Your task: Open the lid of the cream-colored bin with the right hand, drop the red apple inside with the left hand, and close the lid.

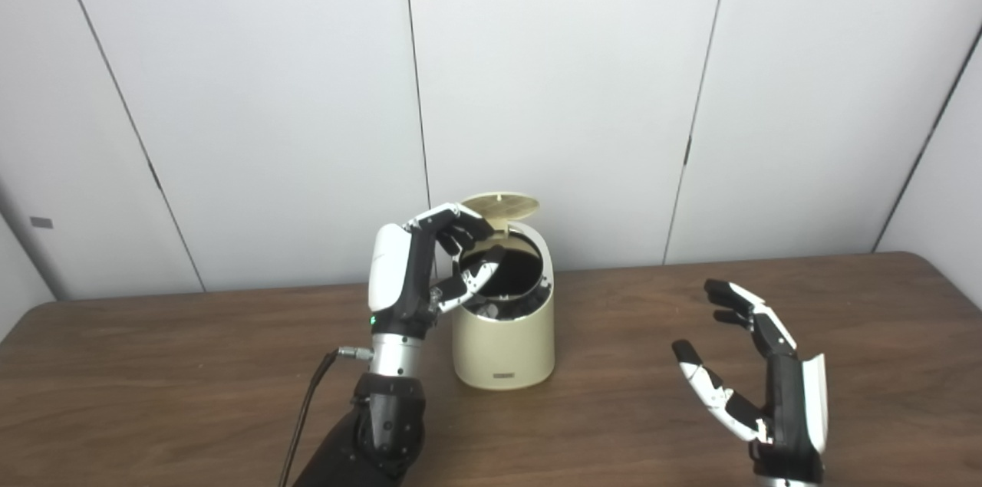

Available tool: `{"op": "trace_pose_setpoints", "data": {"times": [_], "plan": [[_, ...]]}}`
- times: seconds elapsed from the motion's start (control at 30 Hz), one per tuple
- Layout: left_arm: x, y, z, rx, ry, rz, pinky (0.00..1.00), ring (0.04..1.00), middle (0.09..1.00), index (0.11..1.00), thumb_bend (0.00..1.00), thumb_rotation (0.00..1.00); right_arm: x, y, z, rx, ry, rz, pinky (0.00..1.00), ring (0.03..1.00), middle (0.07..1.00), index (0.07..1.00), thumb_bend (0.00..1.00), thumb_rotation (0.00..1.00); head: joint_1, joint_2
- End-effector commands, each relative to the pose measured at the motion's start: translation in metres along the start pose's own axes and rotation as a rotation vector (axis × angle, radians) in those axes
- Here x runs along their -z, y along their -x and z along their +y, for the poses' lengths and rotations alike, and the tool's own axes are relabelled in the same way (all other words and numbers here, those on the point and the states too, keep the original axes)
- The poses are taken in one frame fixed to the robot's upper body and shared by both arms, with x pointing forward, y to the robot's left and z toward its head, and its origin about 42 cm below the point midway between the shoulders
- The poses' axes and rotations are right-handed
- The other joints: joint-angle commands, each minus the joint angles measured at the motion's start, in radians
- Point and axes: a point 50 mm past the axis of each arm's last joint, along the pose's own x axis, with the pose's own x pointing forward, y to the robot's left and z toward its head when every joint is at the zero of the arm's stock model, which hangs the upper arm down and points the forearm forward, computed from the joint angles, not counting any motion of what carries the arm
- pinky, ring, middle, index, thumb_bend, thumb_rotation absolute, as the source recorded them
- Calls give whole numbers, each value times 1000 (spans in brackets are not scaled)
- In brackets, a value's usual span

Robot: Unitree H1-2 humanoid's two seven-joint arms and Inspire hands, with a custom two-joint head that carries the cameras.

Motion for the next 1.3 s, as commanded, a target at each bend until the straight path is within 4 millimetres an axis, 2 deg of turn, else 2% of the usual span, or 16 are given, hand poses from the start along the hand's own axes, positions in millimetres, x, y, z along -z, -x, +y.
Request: {"op": "trace_pose_setpoints", "data": {"times": [0.0,0.17,0.37,0.43,0.5,0.53,0.57,0.6,0.67,0.73,0.83,0.97,1.03,1.13,1.2,1.27], "plan": [[-16,-16,10,-24,60,-73,376,442,490,479,479,0,14,17,-5,-37,33,29,652,727,734,723,274,287,-1,1],[-29,-1,30,-90,202,-66,426,452,476,481,480,0,14,18,-5,-38,40,21,656,728,733,723,279,280,-3,3],[-48,28,76,-174,354,-91,397,448,479,498,479,0,11,13,-6,-62,61,-17,656,734,742,728,278,250,7,5],[-49,38,89,-180,363,-93,414,451,485,505,497,0,7,10,-7,-92,91,-45,664,748,758,741,291,309,8,6],[-50,47,98,-183,372,-91,484,546,575,499,493,75,0,6,-8,-120,122,-73,696,778,790,779,373,543,7,8],[-49,55,103,-188,402,-77,513,571,598,528,498,202,-9,0,-8,-136,134,-92,706,789,803,797,408,605,7,10],[-48,61,107,-186,427,-64,550,594,620,591,507,455,-17,-6,-8,-150,144,-115,717,804,823,824,451,660,6,11],[-47,65,110,-184,445,-56,572,610,635,626,509,596,-24,-10,-7,-160,153,-130,723,816,838,843,473,693,5,11],[-42,74,117,-173,448,-39,594,636,662,669,486,740,-39,-24,-7,-180,195,-185,721,823,851,859,504,725,2,12],[-37,83,123,-160,431,-12,595,657,686,692,473,798,-57,-41,-8,-201,235,-228,744,839,864,871,569,761,1,12],[-29,97,126,-147,406,35,595,672,705,717,467,840,-85,-69,-9,-233,297,-303,772,863,885,880,619,792,-2,13],[-21,111,125,-145,383,87,643,688,725,745,504,830,-120,-106,-8,-265,350,-372,731,862,879,857,681,825,-3,11],[-19,115,123,-147,382,101,649,687,727,749,505,817,-134,-121,-7,-283,376,-388,743,862,865,853,723,871,-3,11],[-15,118,120,-134,389,112,655,697,731,754,504,827,-156,-141,-2,-311,398,-402,814,887,872,865,746,880,-4,11],[-12,120,118,-131,394,122,657,702,734,747,500,809,-169,-153,3,-319,428,-424,748,880,872,859,752,867,-7,10],[-10,121,117,-129,389,126,653,704,735,743,493,797,-176,-161,6,-334,460,-435,732,881,876,859,755,878,-6,11]]}}
